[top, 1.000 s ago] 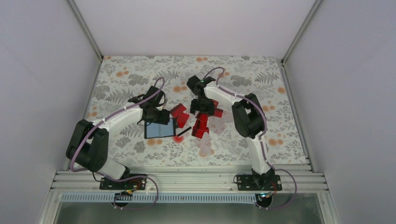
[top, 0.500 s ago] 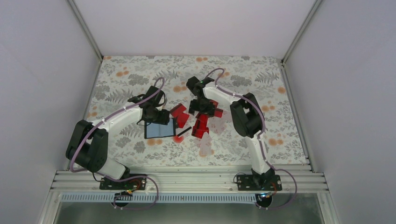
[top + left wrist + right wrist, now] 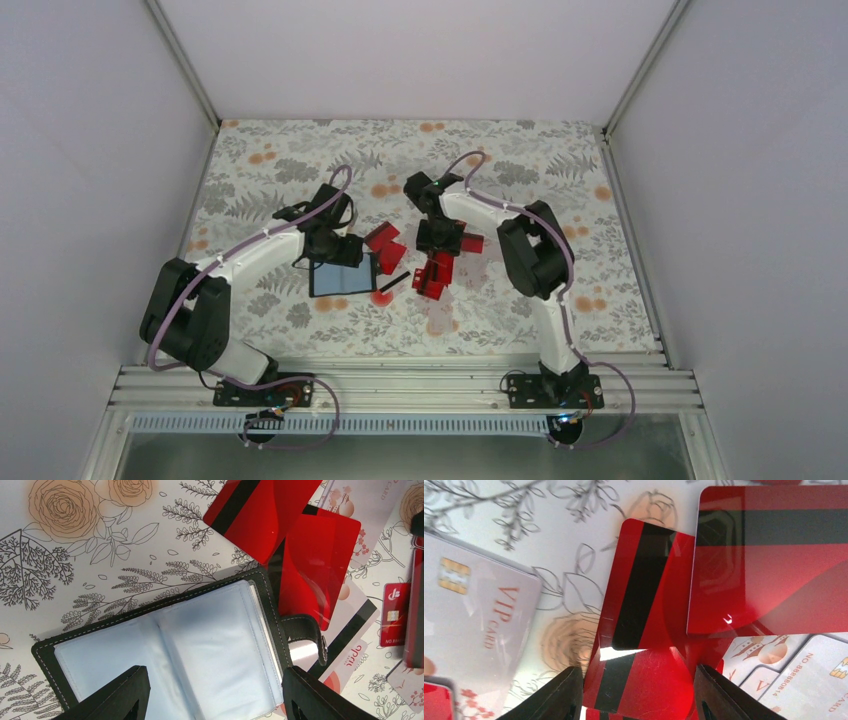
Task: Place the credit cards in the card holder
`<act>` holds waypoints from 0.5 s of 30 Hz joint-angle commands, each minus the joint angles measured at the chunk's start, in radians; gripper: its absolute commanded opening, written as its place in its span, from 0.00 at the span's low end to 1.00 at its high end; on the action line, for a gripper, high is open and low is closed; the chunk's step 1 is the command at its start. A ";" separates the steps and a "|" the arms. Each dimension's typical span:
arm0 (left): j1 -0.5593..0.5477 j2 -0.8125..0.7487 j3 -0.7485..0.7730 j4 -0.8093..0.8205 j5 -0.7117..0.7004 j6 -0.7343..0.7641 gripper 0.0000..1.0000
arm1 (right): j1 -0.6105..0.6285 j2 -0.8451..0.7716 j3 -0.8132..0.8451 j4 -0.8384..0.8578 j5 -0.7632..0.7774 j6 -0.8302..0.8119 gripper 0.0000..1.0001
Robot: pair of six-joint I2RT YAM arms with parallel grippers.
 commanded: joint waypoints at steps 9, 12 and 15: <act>-0.002 0.021 0.033 -0.010 0.013 -0.011 0.67 | -0.009 -0.134 -0.266 0.126 0.029 -0.123 0.73; -0.005 0.036 0.047 -0.012 0.019 -0.014 0.67 | -0.010 -0.125 -0.292 0.158 0.012 -0.136 0.72; -0.006 0.046 0.066 -0.022 0.018 -0.013 0.67 | -0.010 -0.107 -0.307 0.187 0.005 -0.141 0.69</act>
